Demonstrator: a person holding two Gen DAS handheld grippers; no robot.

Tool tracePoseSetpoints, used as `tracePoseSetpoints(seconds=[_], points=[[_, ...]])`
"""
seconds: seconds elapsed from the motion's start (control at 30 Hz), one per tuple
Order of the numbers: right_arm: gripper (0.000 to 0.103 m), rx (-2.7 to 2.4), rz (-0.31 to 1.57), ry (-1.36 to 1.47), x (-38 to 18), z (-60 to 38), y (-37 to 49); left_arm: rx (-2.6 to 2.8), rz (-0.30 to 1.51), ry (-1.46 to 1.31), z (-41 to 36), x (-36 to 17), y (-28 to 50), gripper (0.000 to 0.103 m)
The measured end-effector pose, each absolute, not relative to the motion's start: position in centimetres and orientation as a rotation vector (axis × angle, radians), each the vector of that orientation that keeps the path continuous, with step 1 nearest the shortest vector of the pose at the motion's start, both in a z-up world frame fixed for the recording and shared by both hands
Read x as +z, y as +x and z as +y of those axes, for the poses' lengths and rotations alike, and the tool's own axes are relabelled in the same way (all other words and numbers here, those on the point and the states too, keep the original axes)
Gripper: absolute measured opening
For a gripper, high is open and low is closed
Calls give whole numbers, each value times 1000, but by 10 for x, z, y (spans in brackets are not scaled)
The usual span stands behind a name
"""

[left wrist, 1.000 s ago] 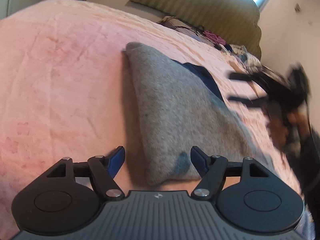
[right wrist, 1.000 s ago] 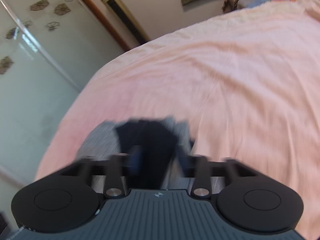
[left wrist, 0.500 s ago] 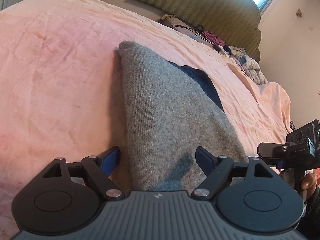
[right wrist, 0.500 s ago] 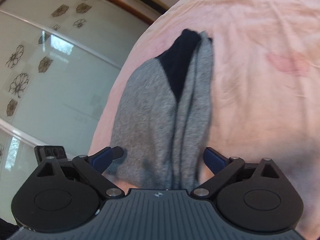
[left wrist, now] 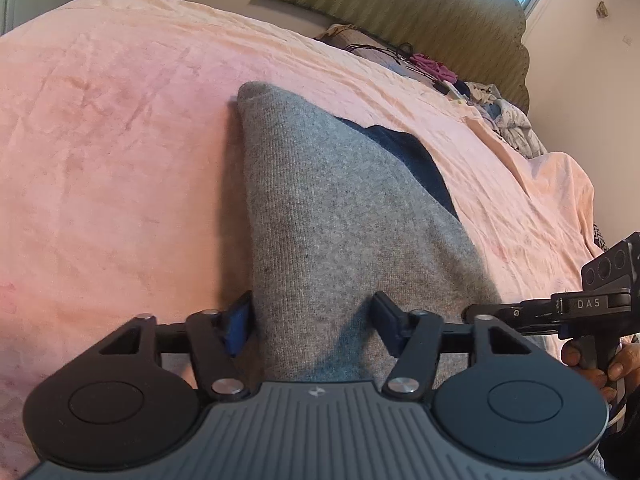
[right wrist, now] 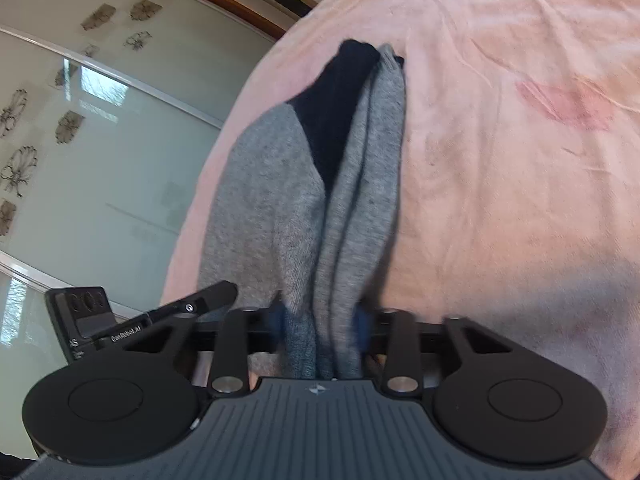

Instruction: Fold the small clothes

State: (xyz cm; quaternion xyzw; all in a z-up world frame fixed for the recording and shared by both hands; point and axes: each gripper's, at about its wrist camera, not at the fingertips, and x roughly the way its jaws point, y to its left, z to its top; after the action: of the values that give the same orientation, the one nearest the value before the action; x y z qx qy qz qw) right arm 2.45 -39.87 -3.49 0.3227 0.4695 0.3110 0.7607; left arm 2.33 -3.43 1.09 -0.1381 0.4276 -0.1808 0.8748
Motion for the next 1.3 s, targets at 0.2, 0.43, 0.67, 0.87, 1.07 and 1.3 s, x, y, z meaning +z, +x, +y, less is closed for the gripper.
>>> tracePoseSetpoints(seconds=[0.2, 0.43, 0.67, 0.87, 1.07, 1.3], points=[[31, 679, 1031, 691, -33, -399, 26, -400, 935, -331, -30, 9, 28, 19], [23, 724, 1008, 649, -16, -392, 21, -428, 888, -369, -24, 26, 15, 12], [22, 804, 998, 646, -5, -406, -5, -480, 916, -312, -17, 24, -13, 13], [49, 755, 1018, 702, -23, -426, -10, -487, 855, -191, -4, 33, -30, 29], [69, 667, 766, 749, 25, -449, 35, -380, 593, -91, -29, 70, -16, 72], [16, 528, 943, 493, -7, -383, 123, -393, 652, 139, -107, 22, 6, 73]])
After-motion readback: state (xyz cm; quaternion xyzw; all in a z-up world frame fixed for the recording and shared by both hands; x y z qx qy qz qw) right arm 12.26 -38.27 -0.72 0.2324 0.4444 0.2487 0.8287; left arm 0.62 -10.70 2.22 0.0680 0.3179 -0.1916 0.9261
